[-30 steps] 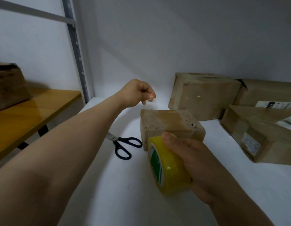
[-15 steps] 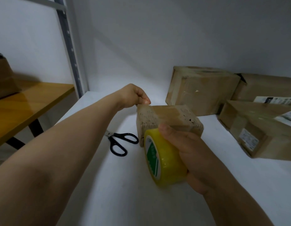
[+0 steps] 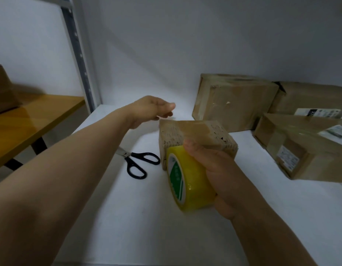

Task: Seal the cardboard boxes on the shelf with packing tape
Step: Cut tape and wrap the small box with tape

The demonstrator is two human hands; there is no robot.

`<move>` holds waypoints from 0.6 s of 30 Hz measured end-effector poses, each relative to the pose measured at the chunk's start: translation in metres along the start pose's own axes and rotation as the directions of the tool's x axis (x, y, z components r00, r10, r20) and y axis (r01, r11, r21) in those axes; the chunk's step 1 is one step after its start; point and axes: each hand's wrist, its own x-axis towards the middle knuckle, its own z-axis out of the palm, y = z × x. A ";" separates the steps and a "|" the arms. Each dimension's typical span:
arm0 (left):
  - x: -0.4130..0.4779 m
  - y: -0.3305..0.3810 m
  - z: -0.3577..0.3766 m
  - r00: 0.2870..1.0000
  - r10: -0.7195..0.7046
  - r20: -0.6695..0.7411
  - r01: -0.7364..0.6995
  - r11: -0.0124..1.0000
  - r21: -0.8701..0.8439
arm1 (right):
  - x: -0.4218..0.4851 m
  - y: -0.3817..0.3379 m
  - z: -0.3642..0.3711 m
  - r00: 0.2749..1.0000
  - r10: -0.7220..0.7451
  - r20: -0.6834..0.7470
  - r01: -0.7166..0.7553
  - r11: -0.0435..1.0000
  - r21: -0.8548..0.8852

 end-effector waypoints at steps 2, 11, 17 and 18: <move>-0.009 0.013 0.003 0.986 -0.041 0.163 0.026 0.995 0.094 | 0.001 0.001 0.000 1.000 -0.008 -0.006 0.009 1.000 0.024; -0.040 0.002 0.026 0.987 -0.015 0.158 0.026 0.997 -0.067 | 0.004 0.011 -0.002 0.997 0.015 -0.076 -0.005 0.991 0.133; -0.061 -0.029 0.024 0.922 0.126 0.367 0.020 0.929 -0.370 | 0.004 0.012 0.000 0.995 -0.029 -0.099 0.045 0.984 0.171; -0.062 -0.032 0.024 0.915 0.138 0.380 0.023 0.920 -0.390 | 0.003 0.012 0.000 0.995 -0.030 -0.098 0.047 0.983 0.175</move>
